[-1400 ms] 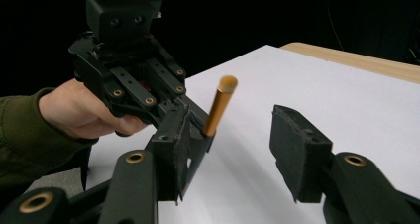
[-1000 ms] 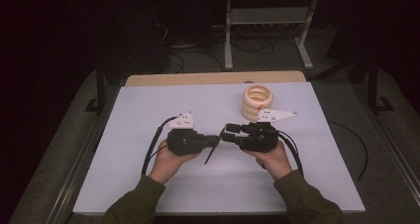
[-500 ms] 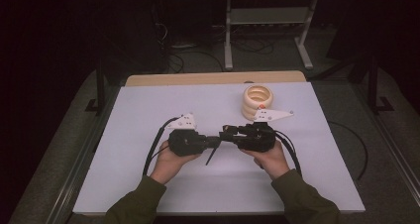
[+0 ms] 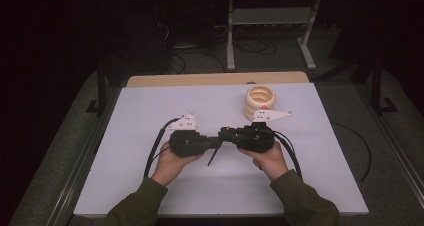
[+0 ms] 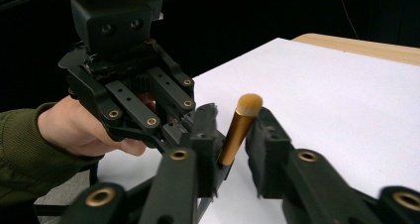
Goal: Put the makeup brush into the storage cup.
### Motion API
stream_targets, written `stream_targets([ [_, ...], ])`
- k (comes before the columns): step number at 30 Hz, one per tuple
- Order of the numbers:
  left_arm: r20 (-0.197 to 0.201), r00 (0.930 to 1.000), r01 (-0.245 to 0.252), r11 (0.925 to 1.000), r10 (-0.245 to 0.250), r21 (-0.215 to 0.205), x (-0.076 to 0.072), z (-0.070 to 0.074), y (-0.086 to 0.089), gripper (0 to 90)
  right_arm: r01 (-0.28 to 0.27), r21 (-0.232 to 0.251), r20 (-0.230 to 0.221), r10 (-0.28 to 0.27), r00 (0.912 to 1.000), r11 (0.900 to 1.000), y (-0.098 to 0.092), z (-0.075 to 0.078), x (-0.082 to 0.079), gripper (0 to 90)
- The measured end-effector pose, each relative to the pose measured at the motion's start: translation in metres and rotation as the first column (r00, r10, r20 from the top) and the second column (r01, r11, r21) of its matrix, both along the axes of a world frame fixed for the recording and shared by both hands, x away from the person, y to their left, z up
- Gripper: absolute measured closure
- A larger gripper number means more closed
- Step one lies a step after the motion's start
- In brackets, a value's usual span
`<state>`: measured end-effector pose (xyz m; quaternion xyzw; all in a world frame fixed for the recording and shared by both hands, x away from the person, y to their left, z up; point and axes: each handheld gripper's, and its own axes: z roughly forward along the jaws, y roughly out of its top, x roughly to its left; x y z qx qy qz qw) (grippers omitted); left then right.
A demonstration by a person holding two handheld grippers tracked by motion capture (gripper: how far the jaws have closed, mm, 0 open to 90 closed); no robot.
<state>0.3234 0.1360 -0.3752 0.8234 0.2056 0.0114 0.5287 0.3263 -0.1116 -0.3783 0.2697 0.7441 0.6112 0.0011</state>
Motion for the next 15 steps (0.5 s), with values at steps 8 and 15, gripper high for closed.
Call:
stream_targets([
  [8,0.008,1.0000,-0.006,0.9999,0.006,-0.014,-0.0008,0.0006,-0.0010,84.0,0.009,0.030,-0.033,-0.008,0.9994,1.000,-0.0011,0.0004,0.0008,80.2],
  [15,0.019,0.9998,-0.009,0.9998,0.009,-0.015,0.0001,0.0013,0.0009,83.8,0.009,0.039,-0.041,-0.007,0.9991,0.999,0.0021,0.0024,0.0024,82.2],
])
